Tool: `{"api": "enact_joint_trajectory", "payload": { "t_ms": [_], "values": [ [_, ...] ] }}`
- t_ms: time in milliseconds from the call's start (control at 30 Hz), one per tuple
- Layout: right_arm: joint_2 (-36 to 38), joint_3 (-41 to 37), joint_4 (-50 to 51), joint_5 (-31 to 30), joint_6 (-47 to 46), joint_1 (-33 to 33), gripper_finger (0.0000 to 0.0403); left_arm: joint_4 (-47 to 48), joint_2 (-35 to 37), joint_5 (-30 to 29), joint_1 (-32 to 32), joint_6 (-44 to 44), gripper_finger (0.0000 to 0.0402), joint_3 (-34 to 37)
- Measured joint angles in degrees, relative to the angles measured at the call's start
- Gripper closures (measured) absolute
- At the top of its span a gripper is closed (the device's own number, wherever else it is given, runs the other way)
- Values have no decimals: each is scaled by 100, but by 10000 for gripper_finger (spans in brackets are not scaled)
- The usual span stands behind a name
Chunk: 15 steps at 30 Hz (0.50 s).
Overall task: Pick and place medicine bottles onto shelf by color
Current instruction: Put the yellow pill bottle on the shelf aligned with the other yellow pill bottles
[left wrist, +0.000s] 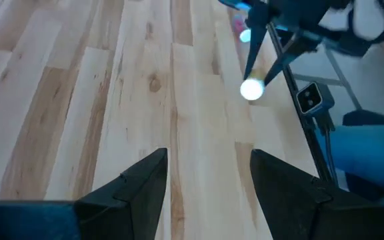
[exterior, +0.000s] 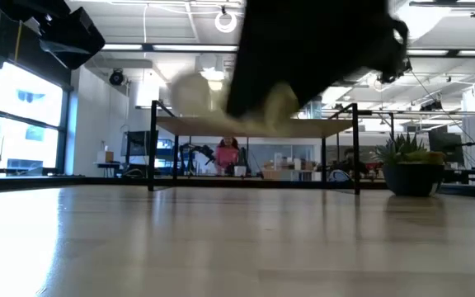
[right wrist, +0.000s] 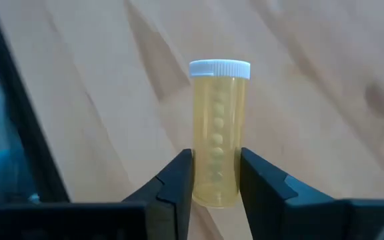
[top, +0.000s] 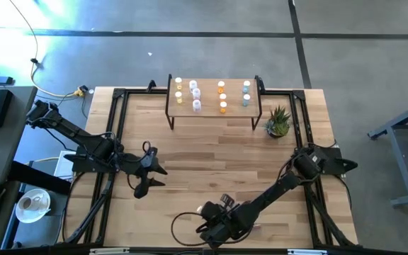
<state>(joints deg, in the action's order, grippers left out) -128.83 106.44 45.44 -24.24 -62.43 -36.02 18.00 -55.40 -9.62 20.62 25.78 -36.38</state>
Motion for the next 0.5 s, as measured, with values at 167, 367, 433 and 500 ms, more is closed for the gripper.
{"api": "enact_joint_trajectory", "payload": {
  "t_ms": [167, 367, 433, 500],
  "values": [
    [8, 488, 216, -599, 549, 58, 308, -154, 0, 411, 0, -368, 197, 0],
    [13, 900, 237, -877, 1272, 283, 307, -199, 0, 519, 0, -750, 187, -2],
    [13, 1030, 238, -982, 1532, 387, 307, -199, 0, 439, 2, -839, 178, -2],
    [14, 1186, 247, -1024, 1849, 496, 307, -199, 0, 323, 0, -898, 170, -2]
  ]
}}
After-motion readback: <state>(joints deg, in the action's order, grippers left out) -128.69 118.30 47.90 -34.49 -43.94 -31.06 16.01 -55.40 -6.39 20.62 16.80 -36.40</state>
